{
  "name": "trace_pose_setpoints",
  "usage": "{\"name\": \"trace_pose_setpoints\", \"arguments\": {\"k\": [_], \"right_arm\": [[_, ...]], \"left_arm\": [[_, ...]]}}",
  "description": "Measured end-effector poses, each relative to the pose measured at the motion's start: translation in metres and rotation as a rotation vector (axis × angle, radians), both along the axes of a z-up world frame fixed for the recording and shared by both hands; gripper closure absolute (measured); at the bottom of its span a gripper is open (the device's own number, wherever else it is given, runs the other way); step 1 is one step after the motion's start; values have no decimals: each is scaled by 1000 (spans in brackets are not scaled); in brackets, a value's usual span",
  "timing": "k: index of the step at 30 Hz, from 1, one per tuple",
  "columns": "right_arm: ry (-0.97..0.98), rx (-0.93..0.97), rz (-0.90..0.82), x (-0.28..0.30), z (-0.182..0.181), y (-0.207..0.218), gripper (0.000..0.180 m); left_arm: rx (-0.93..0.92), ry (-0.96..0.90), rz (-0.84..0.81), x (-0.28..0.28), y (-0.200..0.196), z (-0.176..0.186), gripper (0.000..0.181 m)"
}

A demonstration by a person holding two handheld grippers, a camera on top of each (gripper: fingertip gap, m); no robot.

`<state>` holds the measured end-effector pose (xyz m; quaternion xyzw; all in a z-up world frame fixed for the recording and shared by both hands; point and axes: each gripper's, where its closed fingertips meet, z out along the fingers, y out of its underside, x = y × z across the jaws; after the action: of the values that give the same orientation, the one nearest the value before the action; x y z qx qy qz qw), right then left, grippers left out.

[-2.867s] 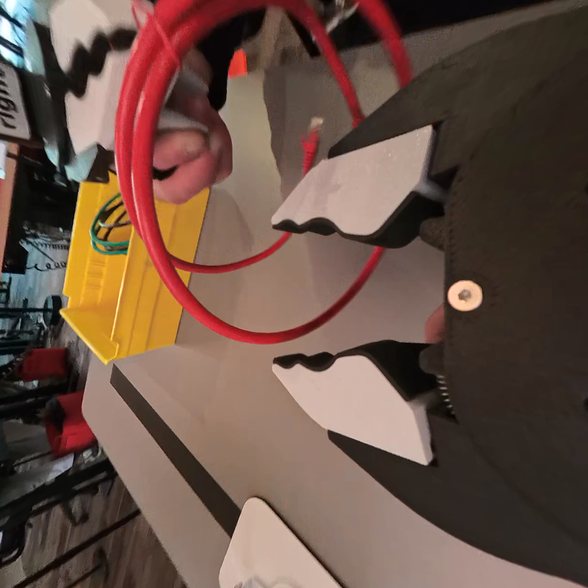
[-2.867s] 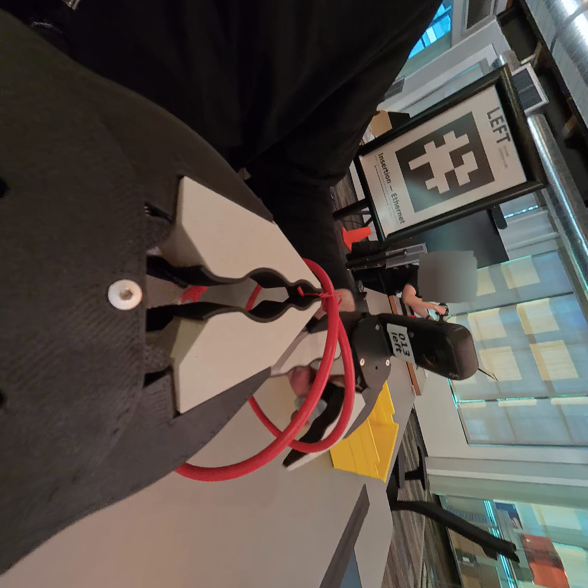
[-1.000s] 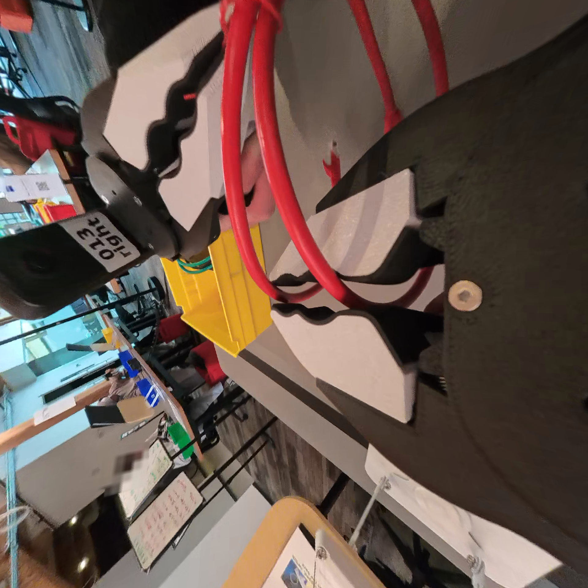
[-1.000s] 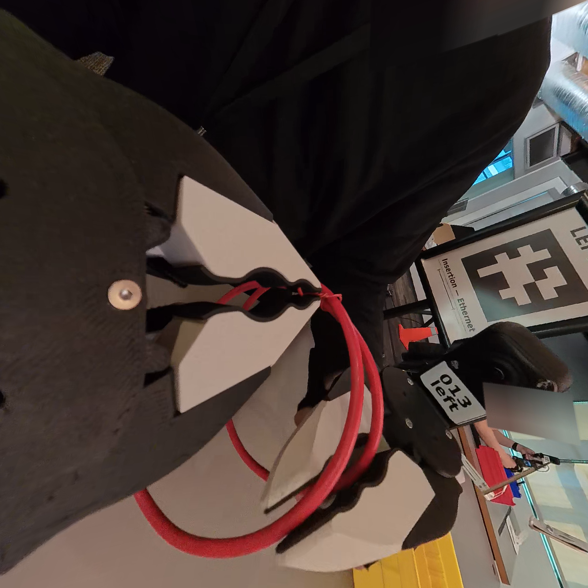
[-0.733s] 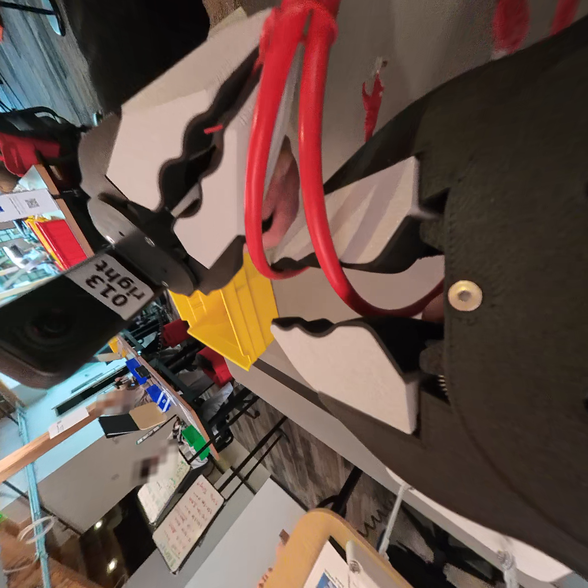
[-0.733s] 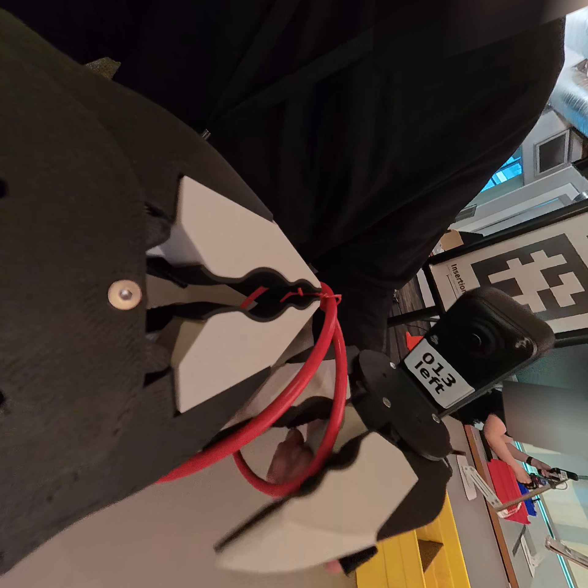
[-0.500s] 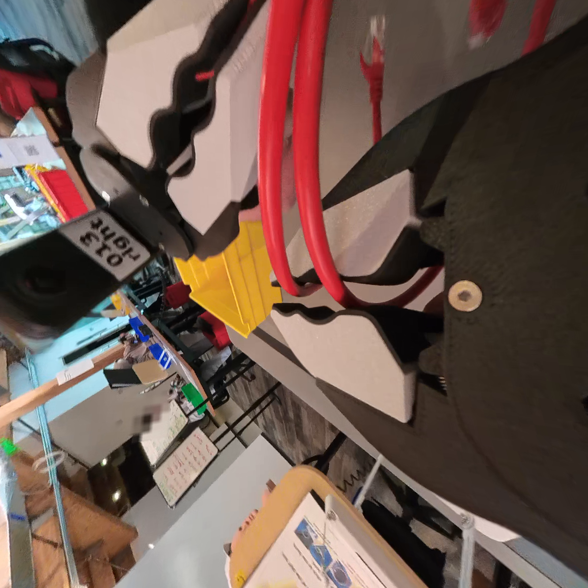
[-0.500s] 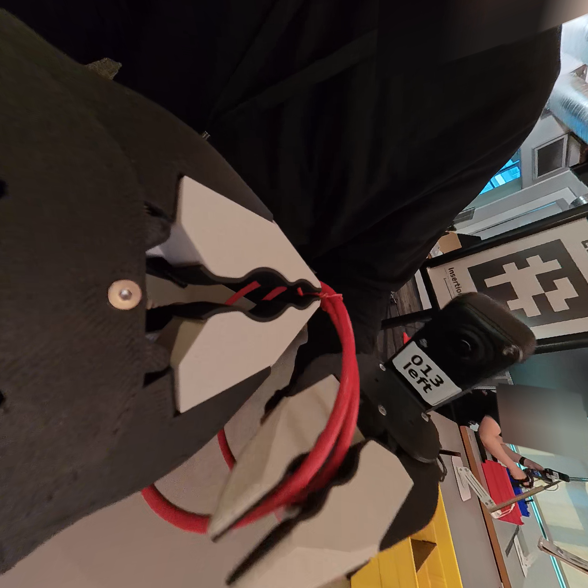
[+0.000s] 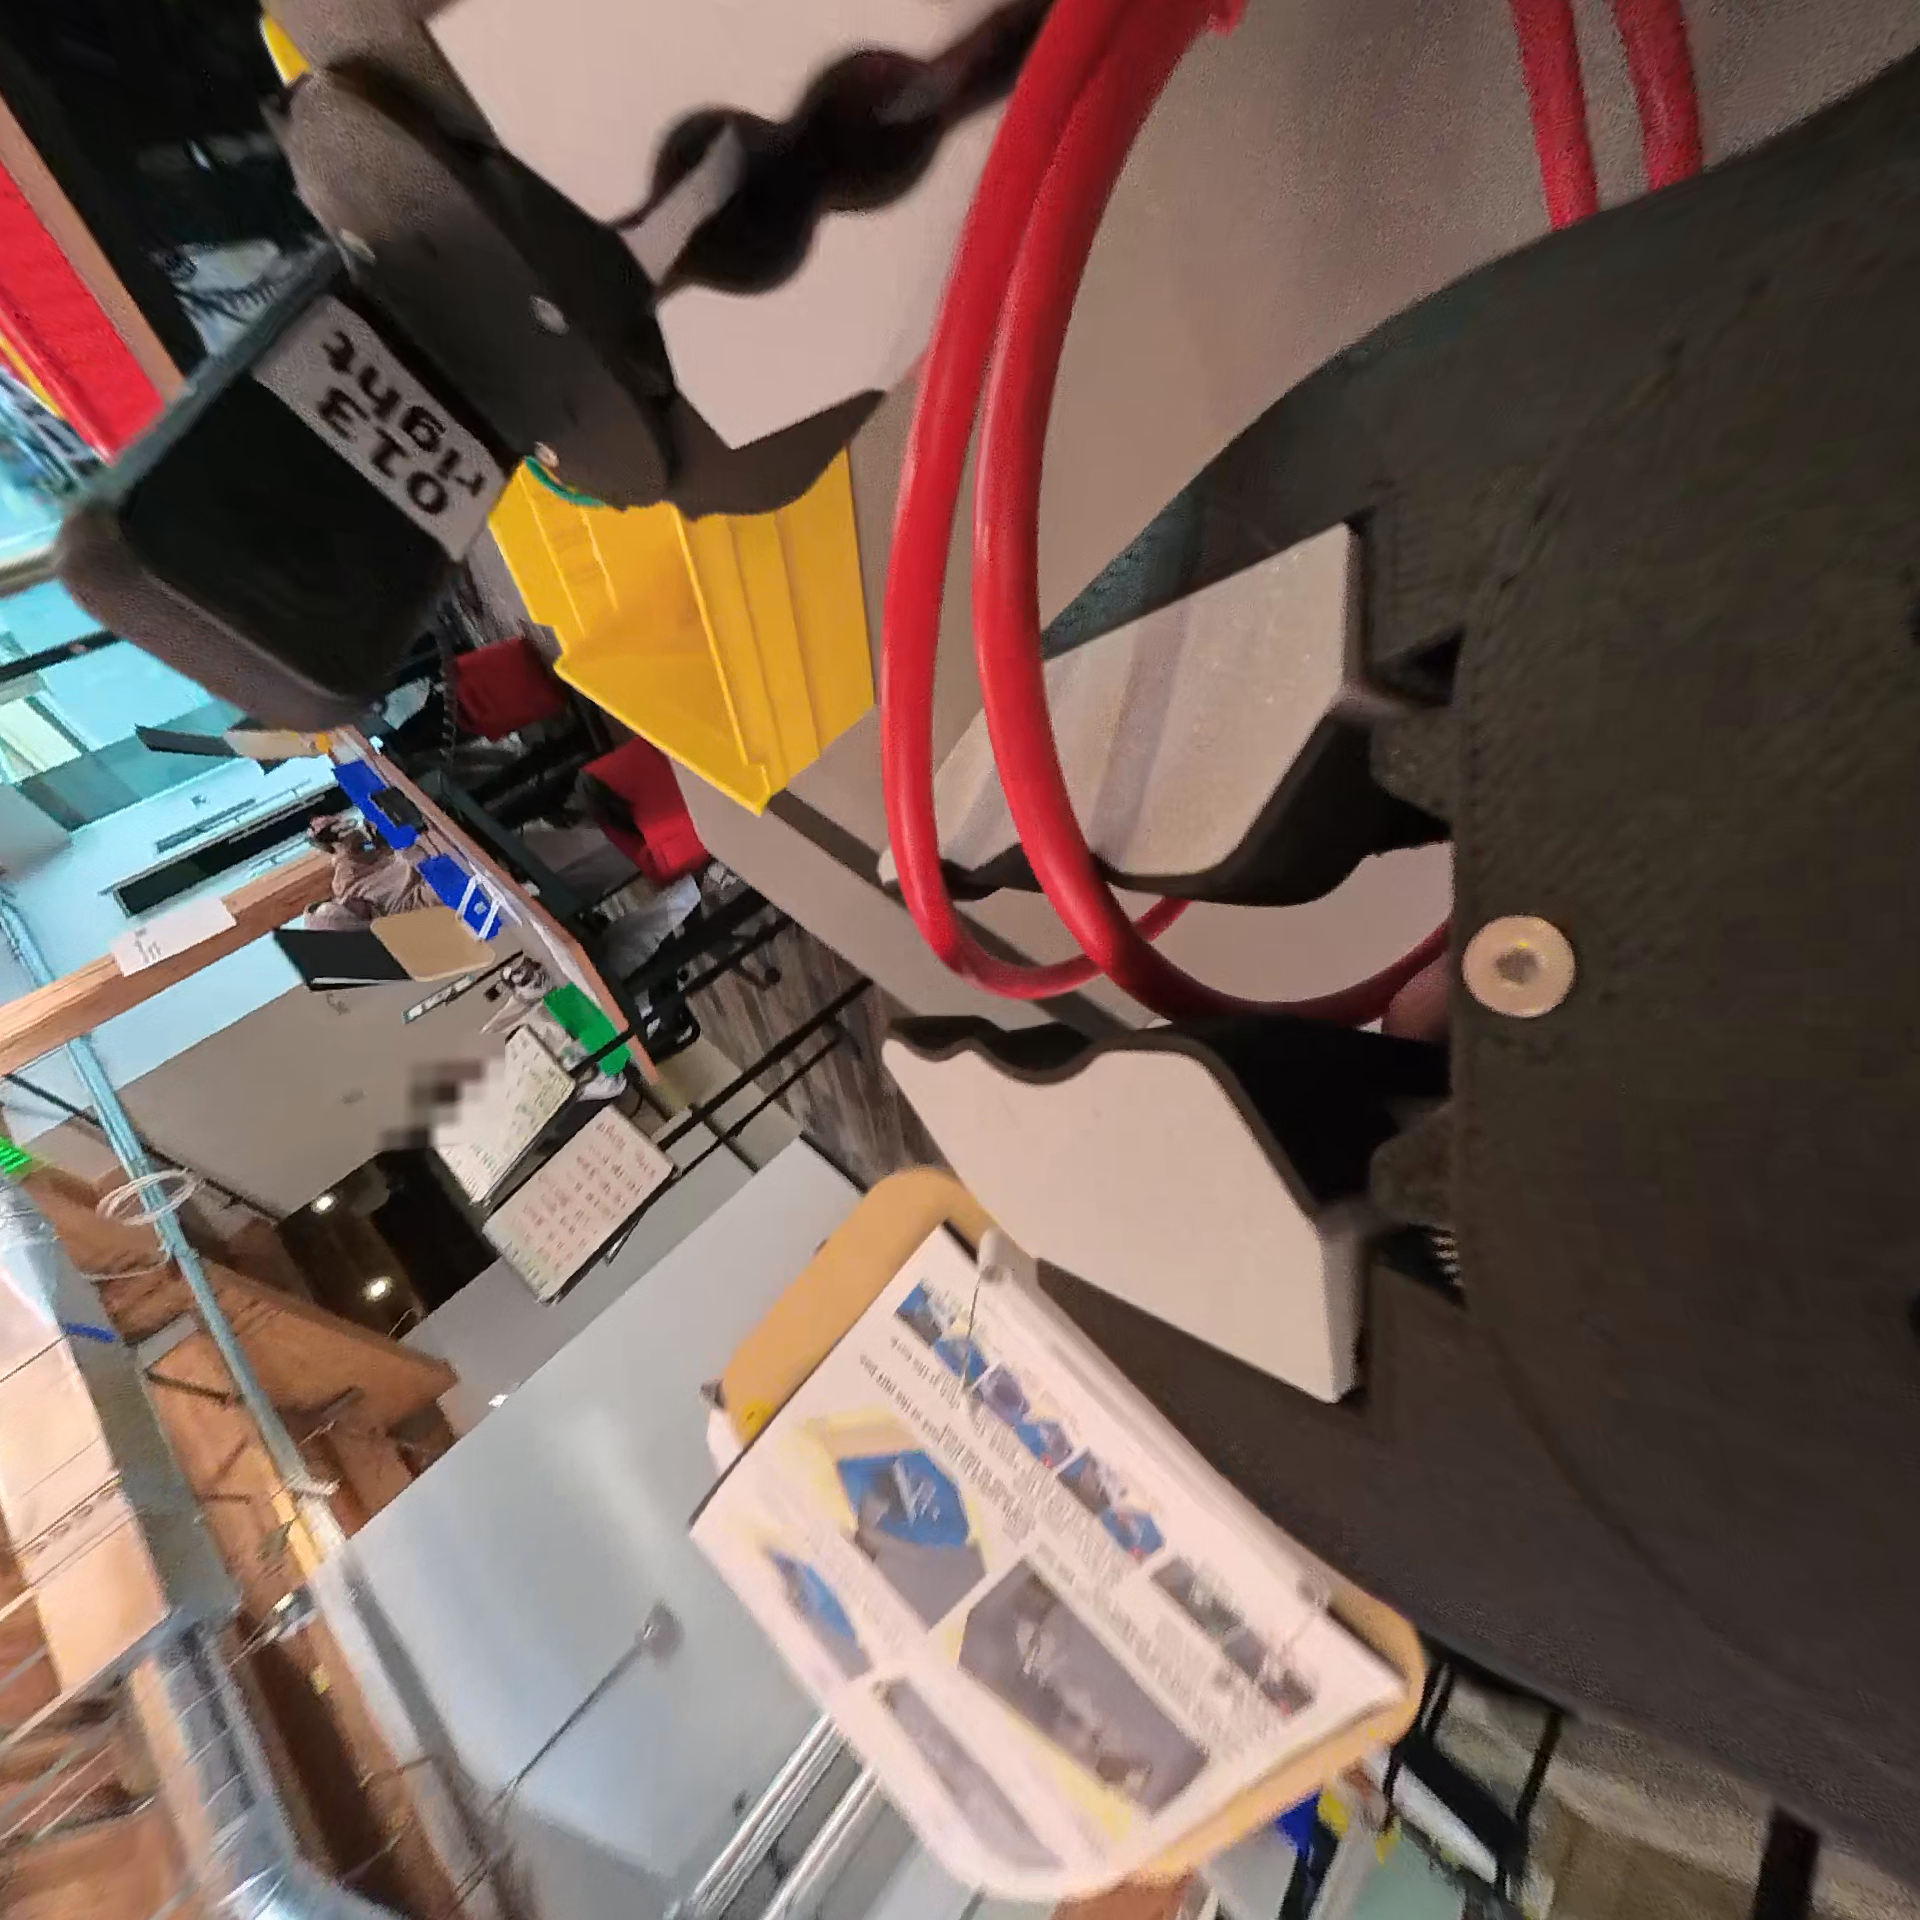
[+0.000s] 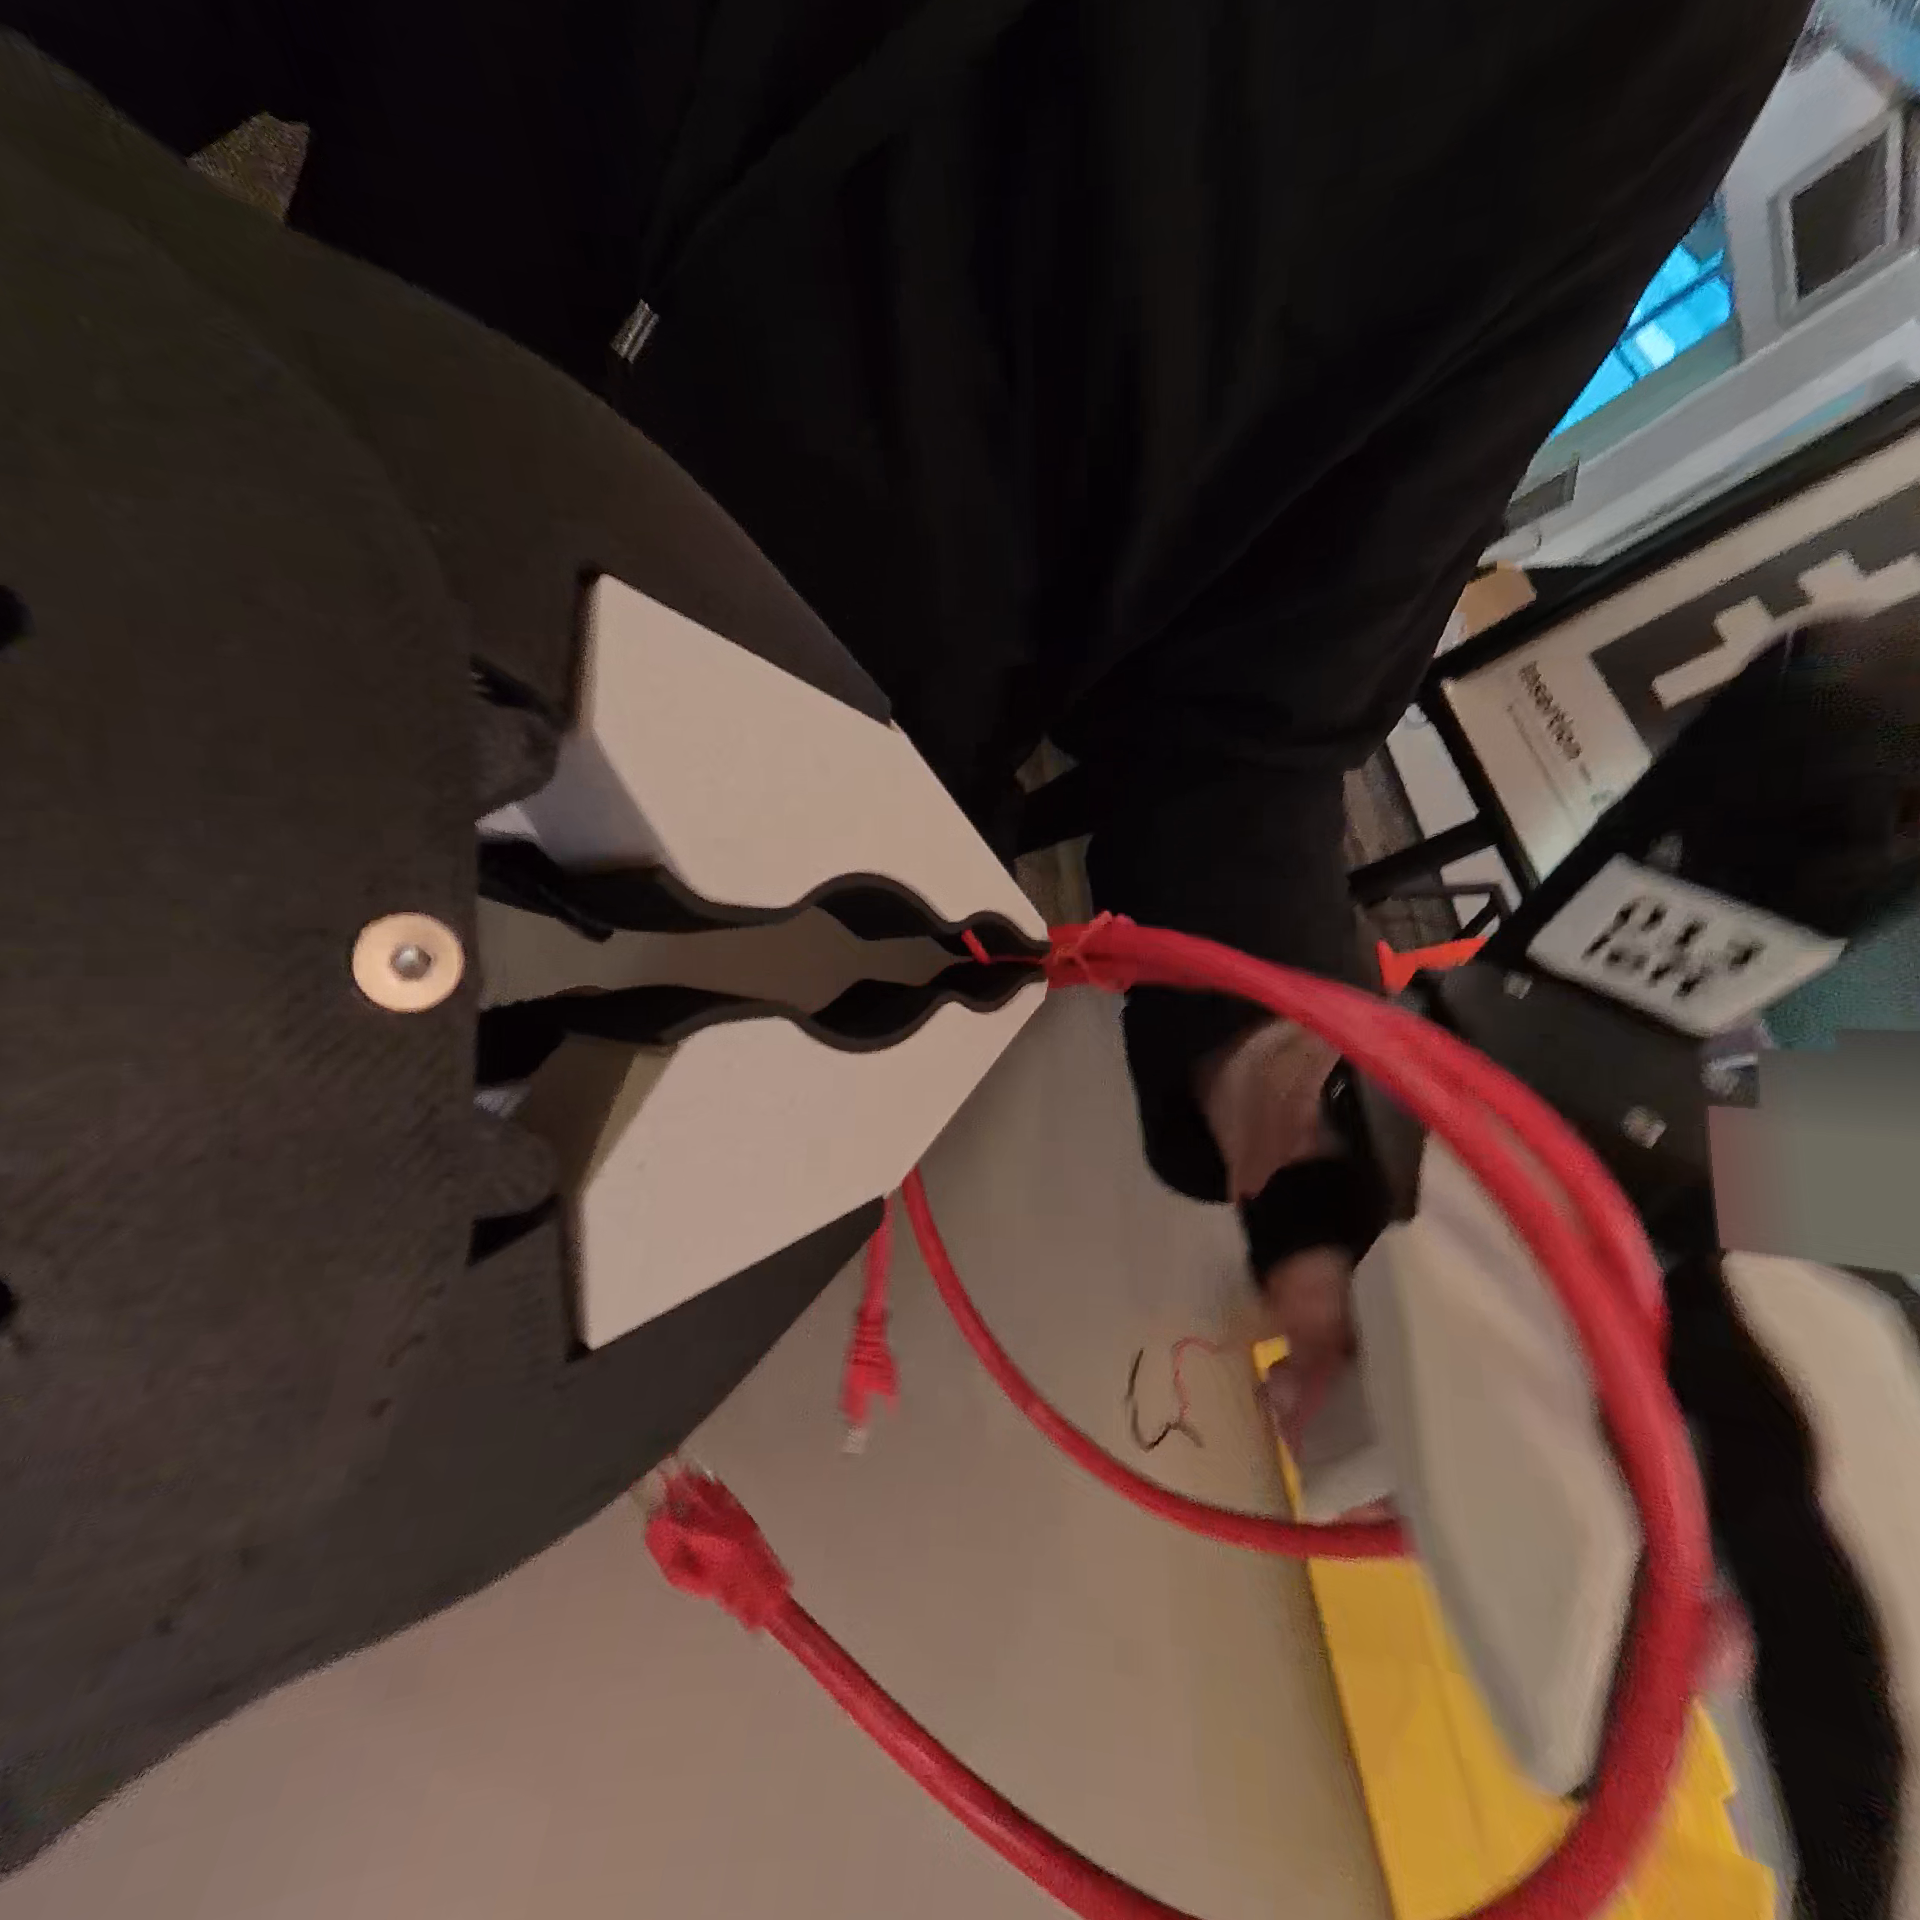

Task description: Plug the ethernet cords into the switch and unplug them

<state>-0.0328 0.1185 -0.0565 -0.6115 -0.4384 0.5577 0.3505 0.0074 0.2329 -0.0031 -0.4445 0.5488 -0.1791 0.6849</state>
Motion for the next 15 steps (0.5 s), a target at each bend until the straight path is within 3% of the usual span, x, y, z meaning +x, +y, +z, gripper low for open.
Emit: {"name": "trace_pose_setpoints", "arguments": {"k": [9, 15], "right_arm": [[-130, 14, -214, 15, -21, 37, 180], [-219, 65, -356, 31, -28, 59, 180]], "left_arm": [[362, 214, 167, -4, -9, 20, 165], [389, 386, 220, -9, -5, 11, 166]]}}
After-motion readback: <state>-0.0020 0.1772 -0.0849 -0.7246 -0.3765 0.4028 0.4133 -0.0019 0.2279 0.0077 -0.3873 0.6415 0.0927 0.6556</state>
